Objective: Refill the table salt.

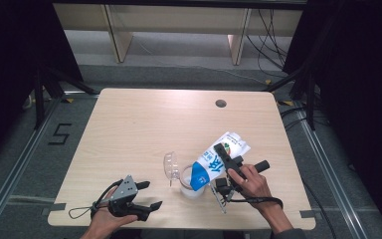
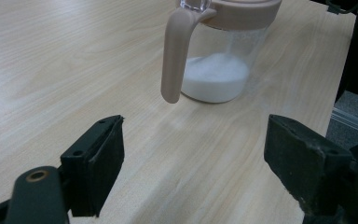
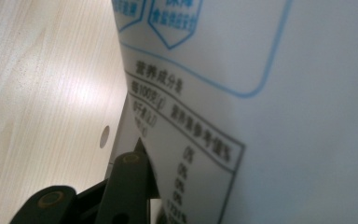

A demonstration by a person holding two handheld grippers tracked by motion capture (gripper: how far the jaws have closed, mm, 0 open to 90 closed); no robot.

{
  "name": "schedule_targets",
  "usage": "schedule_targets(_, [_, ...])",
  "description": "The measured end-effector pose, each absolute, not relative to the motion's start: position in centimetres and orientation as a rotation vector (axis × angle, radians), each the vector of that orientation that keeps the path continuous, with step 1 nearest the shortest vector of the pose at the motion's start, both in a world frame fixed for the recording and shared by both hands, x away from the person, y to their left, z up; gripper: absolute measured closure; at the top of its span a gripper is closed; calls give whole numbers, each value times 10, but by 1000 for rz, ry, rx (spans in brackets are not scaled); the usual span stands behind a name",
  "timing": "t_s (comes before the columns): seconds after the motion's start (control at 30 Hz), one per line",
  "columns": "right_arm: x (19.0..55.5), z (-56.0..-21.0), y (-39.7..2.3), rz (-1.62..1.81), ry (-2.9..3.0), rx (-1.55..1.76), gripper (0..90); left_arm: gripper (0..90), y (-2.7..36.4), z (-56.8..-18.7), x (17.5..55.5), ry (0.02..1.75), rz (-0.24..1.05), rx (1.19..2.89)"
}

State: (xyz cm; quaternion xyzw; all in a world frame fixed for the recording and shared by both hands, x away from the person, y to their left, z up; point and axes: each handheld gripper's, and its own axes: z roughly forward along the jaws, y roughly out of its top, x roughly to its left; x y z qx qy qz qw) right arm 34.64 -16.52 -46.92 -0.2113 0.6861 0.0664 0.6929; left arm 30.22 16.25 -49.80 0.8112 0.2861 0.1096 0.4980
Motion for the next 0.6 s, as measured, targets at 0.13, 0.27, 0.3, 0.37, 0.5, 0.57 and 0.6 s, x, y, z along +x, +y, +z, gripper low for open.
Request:
schedule_targets(0.13, [346, -469, -165, 156, 1531, -468, 645, 198, 163, -498, 302, 692, 265, 1964])
schedule_targets(0.27, [346, -469, -165, 152, 1531, -474, 649, 198, 163, -498, 302, 693, 265, 1964])
schedule_targets(0.3, [346, -469, -165, 154, 1532, -469, 650, 198, 163, -498, 302, 693, 265, 1963])
schedule_targets(0.37, [346, -469, -165, 150, 1535, -470, 652, 198, 163, -498, 302, 692, 266, 1965])
schedule_targets(0.5, [347, -469, -165, 149, 1538, -473, 656, 198, 163, -498, 302, 692, 265, 1965])
schedule_targets(0.57, [346, -469, -165, 141, 1542, -466, 657, 198, 163, -498, 302, 692, 265, 1965])
schedule_targets(0.6, [346, -470, -165, 151, 1540, -470, 658, 198, 163, -498, 302, 692, 265, 1964])
